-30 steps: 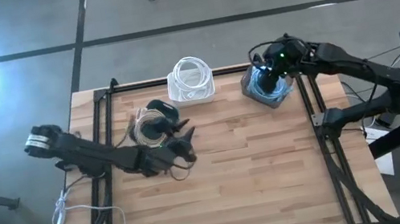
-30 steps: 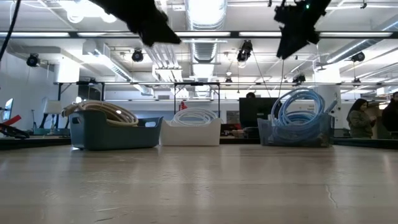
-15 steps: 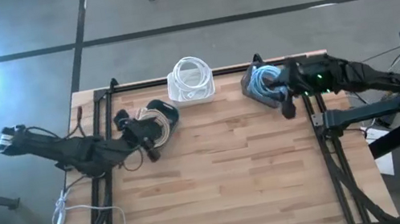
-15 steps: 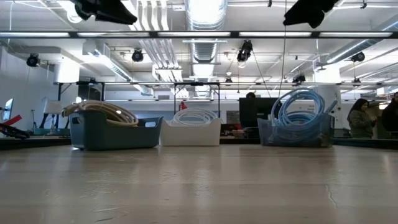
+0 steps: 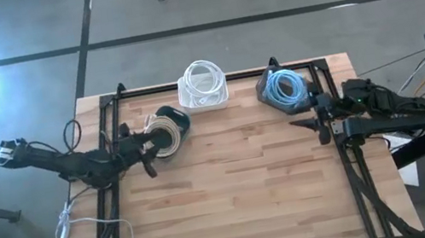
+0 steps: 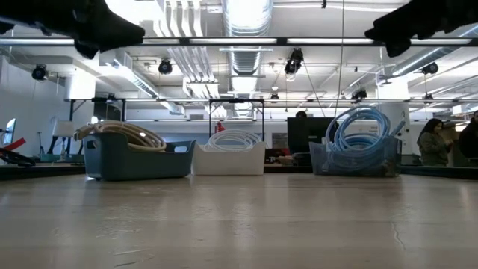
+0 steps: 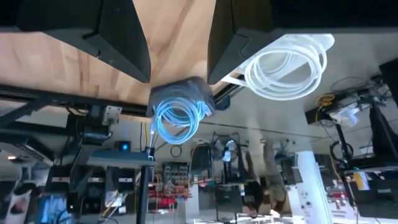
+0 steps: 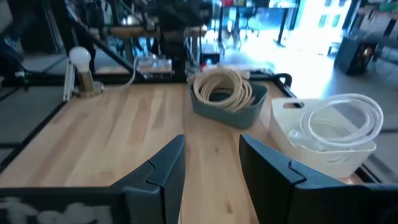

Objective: Sort HDMI cables
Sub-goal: Return to Home Position

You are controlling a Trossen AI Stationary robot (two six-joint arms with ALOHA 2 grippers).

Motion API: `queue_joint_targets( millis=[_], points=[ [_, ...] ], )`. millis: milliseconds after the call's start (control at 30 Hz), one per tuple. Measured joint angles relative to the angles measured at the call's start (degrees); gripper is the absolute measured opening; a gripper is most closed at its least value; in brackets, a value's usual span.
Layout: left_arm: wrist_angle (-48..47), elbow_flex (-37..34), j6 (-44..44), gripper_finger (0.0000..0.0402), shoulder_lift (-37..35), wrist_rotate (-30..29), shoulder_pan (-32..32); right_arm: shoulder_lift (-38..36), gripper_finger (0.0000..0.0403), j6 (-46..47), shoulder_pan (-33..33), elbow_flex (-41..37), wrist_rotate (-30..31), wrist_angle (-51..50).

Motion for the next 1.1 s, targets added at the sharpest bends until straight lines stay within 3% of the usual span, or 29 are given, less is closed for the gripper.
queue_joint_targets(
  millis=[300, 600, 1100],
  points=[
    [0.9, -9.1, -1.6, 0.0163, -11.8, 0.3, 0.0, -12.9, 0.0153, 0.8, 0.0, -6.5, 0.0, 2.7],
    [3.0, -14.2, 0.5, 0.0163, -19.7, 0.3, 0.0, -22.3, 0.0144, 1.8, 0.0, -15.9, 0.2, 11.6],
    [1.0, -19.5, 3.6, 0.0163, -29.3, 2.6, 0.0, -22.2, 0.0152, 0.6, 0.0, -28.2, 0.2, 28.0]
  ],
)
